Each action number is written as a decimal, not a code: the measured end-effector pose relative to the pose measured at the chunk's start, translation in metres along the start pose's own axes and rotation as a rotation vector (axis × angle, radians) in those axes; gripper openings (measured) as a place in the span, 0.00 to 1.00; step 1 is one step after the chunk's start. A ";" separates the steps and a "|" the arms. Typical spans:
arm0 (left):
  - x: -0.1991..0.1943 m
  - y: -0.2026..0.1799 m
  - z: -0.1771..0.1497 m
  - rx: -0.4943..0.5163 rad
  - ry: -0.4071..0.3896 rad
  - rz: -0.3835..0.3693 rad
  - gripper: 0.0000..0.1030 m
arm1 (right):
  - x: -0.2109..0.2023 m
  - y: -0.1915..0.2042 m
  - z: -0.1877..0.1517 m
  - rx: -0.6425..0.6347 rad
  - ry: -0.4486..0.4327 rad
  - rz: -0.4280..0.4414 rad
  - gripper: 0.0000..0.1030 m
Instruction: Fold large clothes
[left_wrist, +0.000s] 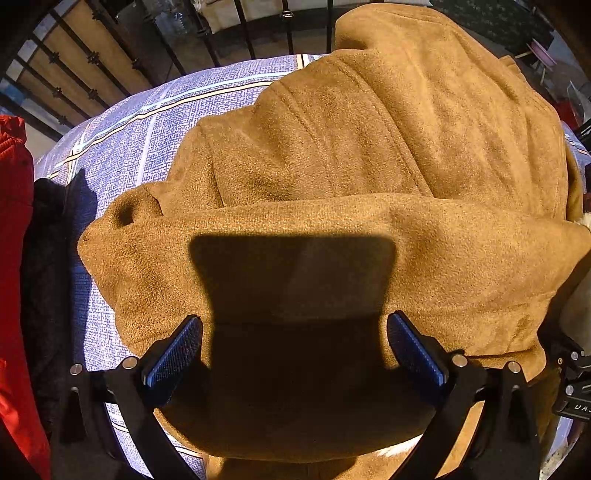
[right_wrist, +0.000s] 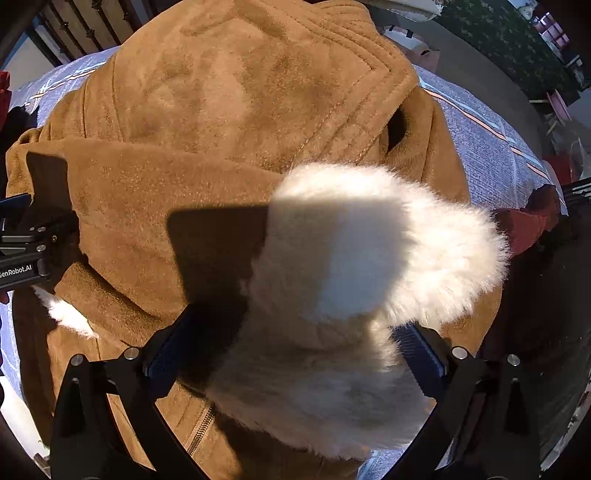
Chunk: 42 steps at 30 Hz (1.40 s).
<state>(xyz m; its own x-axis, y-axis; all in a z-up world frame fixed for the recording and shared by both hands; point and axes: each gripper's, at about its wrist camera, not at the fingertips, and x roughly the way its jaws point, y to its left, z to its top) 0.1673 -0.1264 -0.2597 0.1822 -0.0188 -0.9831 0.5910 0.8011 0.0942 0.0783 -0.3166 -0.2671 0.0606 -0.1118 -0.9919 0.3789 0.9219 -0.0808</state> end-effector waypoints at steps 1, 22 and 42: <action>-0.001 0.000 -0.001 0.000 -0.008 0.000 0.96 | -0.001 0.000 -0.002 0.002 -0.013 -0.001 0.96; -0.093 0.074 -0.147 0.022 -0.147 -0.148 0.85 | -0.069 -0.057 -0.120 0.158 -0.071 0.272 0.95; -0.044 0.084 -0.289 -0.029 0.136 -0.333 0.68 | -0.015 -0.069 -0.275 0.202 0.222 0.468 0.67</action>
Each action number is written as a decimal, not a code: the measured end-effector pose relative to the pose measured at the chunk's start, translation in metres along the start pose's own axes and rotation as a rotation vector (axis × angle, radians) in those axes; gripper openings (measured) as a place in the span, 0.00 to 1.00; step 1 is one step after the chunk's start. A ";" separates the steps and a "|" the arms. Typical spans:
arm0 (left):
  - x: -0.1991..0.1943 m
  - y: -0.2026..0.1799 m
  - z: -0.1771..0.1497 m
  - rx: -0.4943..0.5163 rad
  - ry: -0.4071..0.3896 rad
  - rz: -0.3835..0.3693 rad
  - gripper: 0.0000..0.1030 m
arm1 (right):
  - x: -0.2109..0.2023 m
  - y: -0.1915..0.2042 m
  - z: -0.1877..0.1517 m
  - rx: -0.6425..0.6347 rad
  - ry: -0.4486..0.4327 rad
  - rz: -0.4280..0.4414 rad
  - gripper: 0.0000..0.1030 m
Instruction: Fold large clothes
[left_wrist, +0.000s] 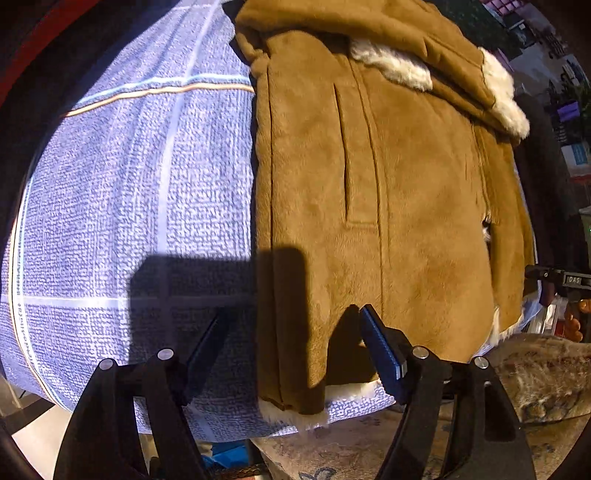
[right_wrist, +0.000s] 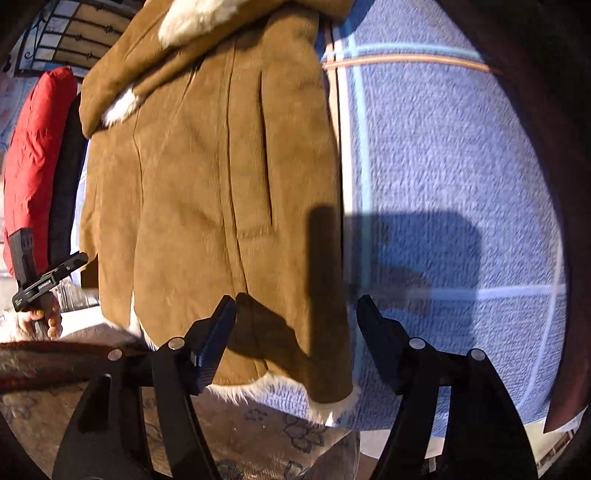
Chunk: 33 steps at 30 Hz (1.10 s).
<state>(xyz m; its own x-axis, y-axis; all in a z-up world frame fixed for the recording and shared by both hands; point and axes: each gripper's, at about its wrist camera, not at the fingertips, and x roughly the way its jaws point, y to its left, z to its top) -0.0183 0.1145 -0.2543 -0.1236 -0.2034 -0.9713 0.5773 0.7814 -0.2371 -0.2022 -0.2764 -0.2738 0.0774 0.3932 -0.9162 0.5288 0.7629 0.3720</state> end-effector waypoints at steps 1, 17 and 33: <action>0.003 -0.002 -0.003 0.019 -0.002 0.017 0.68 | 0.004 -0.001 -0.004 0.004 0.012 0.003 0.66; -0.006 -0.012 0.010 -0.008 0.009 -0.062 0.18 | -0.005 -0.004 -0.013 0.087 0.035 0.183 0.17; -0.129 -0.027 0.100 -0.040 -0.304 -0.246 0.15 | -0.120 0.045 0.068 0.072 -0.227 0.480 0.13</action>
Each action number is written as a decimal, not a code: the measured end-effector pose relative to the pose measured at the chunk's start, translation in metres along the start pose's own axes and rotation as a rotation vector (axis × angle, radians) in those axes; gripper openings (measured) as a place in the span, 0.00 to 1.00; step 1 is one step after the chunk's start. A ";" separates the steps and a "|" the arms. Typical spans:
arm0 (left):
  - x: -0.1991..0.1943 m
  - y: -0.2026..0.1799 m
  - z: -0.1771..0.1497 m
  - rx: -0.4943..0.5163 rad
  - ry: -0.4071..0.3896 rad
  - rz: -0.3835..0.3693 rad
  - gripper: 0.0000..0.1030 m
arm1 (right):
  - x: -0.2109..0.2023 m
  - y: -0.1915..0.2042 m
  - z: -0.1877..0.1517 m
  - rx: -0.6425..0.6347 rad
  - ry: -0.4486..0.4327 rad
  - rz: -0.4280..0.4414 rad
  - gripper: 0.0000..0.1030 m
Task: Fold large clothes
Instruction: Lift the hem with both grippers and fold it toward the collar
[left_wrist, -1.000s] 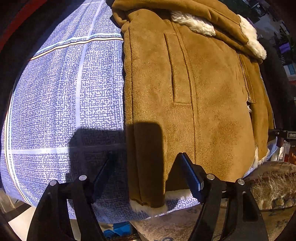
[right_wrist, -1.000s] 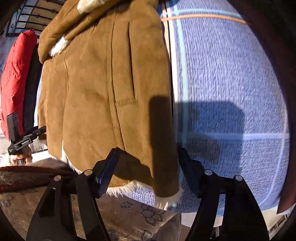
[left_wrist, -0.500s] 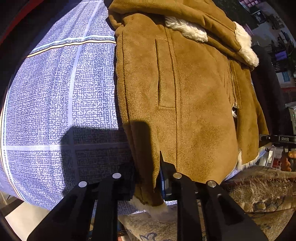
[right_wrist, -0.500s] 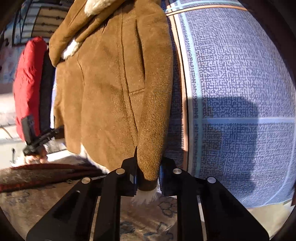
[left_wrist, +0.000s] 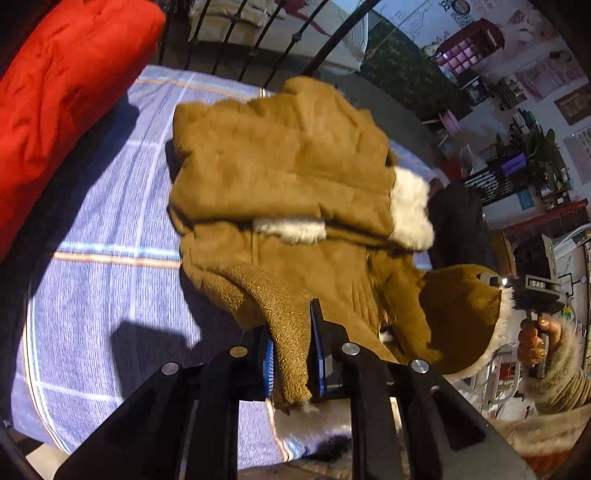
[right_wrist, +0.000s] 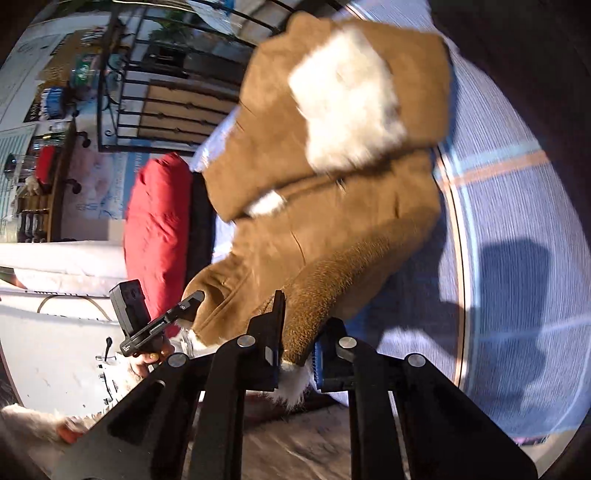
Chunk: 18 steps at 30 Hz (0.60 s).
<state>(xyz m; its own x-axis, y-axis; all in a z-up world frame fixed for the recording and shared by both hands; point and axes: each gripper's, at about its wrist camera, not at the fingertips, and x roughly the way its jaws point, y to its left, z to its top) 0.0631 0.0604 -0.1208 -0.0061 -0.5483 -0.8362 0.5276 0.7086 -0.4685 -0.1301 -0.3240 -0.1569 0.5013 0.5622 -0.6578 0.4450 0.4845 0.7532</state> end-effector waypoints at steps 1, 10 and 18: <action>-0.003 -0.002 0.016 -0.016 -0.032 -0.008 0.16 | -0.004 0.008 0.015 -0.014 -0.018 -0.001 0.13; 0.008 0.030 0.145 -0.254 -0.126 -0.034 0.15 | -0.044 0.009 0.124 0.145 -0.156 0.083 0.13; 0.063 0.054 0.209 -0.367 -0.062 -0.014 0.16 | -0.037 -0.034 0.190 0.348 -0.214 0.103 0.13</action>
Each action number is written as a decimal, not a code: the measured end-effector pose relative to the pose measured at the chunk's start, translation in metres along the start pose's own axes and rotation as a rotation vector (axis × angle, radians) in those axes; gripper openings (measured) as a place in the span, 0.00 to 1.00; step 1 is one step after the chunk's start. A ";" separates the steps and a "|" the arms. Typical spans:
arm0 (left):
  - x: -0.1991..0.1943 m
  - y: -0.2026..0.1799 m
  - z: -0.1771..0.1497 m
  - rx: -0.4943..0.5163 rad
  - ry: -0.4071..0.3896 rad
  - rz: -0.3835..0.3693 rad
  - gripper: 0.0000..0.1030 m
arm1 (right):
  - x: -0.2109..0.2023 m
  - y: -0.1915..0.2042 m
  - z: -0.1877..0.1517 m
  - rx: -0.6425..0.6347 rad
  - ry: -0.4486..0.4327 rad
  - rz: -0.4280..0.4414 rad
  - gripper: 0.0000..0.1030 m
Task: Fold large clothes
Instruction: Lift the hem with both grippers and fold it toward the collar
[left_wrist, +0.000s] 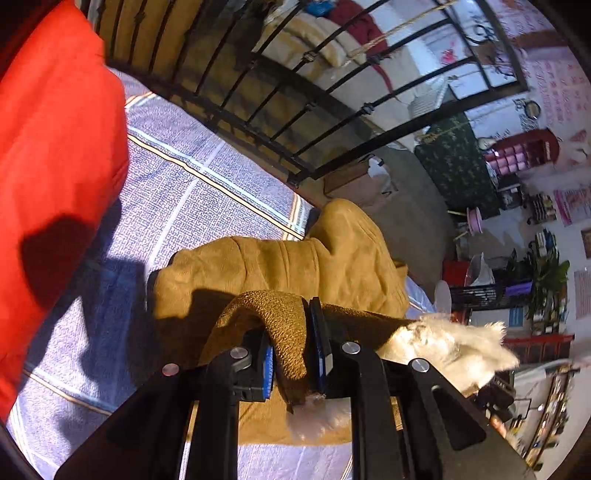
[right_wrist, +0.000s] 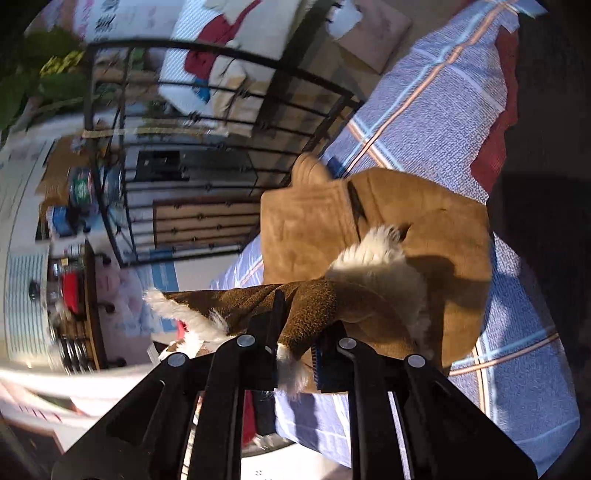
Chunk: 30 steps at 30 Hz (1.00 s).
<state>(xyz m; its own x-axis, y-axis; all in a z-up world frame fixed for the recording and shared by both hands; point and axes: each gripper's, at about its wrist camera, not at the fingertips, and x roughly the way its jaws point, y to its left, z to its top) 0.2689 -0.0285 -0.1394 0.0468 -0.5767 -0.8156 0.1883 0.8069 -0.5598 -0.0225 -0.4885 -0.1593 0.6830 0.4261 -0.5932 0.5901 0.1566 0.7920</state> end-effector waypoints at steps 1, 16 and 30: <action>0.009 0.001 0.006 -0.007 0.013 0.015 0.16 | 0.004 -0.004 0.007 0.021 -0.008 -0.008 0.13; 0.049 0.034 0.041 -0.251 0.150 -0.043 0.25 | 0.062 -0.038 0.053 0.115 -0.071 -0.213 0.13; -0.004 0.006 0.031 -0.195 0.152 -0.097 0.37 | 0.067 -0.040 0.053 0.083 -0.087 -0.251 0.13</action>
<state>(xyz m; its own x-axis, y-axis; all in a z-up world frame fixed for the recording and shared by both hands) 0.3005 -0.0260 -0.1351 -0.1130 -0.6386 -0.7612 -0.0086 0.7667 -0.6419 0.0227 -0.5133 -0.2386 0.5433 0.3045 -0.7824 0.7765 0.1721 0.6062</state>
